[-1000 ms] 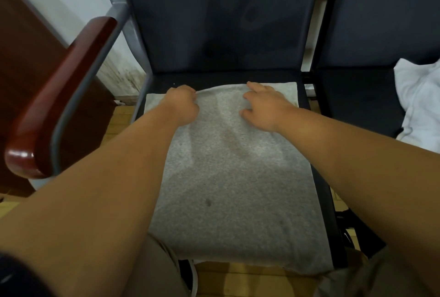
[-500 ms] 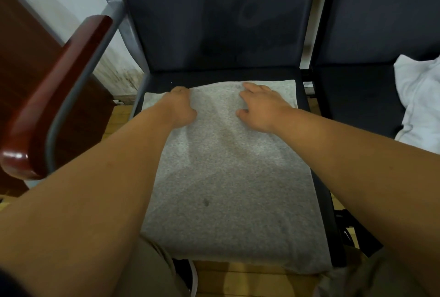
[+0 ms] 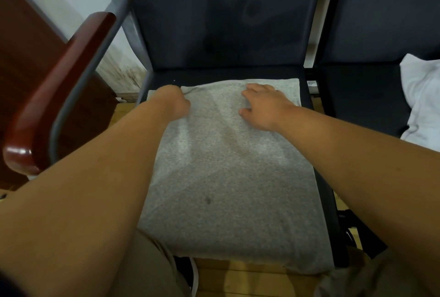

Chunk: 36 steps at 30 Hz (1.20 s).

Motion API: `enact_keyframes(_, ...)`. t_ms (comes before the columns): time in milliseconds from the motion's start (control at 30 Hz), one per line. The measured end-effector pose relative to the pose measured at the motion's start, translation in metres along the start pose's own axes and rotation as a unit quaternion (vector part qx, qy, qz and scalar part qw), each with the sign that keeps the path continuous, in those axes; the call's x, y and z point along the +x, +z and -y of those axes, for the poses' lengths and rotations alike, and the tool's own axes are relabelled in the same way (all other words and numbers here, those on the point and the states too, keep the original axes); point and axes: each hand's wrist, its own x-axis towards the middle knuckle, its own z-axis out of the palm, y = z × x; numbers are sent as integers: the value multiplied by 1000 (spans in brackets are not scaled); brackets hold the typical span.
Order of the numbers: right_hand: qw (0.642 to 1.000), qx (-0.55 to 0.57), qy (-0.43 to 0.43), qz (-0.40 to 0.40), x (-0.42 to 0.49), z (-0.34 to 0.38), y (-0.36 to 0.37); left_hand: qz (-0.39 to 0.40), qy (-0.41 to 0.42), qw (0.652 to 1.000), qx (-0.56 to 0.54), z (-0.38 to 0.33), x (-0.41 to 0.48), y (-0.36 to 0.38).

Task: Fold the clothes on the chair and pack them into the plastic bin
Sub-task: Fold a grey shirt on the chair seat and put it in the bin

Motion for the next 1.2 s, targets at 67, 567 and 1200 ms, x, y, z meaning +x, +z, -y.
enact_keyframes(67,1000,-1,-1,0,0,0,0,-22,-21,999,-31,3,3,0)
enact_keyframes(567,999,-25,46,-7,-9,10,-1,70,-52,995,52,15,-19,-5)
enact_keyframes(1200,995,-18,95,24,-21,5,-3,55,-35,995,75,29,-34,-7)
